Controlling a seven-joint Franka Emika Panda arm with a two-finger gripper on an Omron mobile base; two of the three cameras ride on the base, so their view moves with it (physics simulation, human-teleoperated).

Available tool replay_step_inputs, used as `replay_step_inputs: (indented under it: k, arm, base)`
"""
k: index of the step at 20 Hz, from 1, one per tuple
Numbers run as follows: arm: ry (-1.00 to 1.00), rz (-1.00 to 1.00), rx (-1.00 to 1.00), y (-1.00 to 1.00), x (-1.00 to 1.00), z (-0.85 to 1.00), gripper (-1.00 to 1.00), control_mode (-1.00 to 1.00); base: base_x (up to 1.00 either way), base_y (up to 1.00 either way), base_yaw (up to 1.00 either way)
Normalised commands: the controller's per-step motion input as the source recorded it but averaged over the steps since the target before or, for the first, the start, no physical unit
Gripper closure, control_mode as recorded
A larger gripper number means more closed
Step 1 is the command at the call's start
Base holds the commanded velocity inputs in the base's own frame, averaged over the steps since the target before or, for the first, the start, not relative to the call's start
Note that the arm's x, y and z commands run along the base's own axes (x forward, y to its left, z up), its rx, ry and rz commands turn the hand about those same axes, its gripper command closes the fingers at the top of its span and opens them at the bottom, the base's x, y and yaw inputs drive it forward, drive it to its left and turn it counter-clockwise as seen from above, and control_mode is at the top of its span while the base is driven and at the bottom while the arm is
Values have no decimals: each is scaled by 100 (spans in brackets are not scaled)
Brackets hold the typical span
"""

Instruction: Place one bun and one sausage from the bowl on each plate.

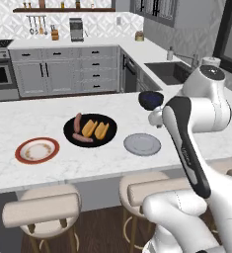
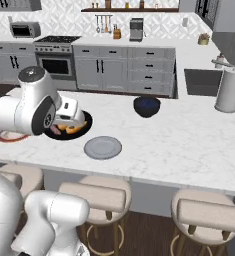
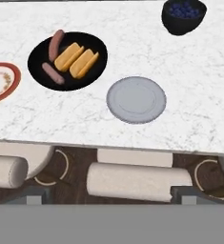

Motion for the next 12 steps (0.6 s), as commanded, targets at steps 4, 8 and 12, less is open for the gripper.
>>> replay_step_inputs:
  k: [4,8,12]
  arm:
    - [0,0,0,0,0,0,-100,100]
    - [0,0,0,0,0,0,-100,100]
    - [0,0,0,0,0,0,-100,100]
  base:
    - [-46,64,0]
    - [-28,82,0]
    - [5,63,-1]
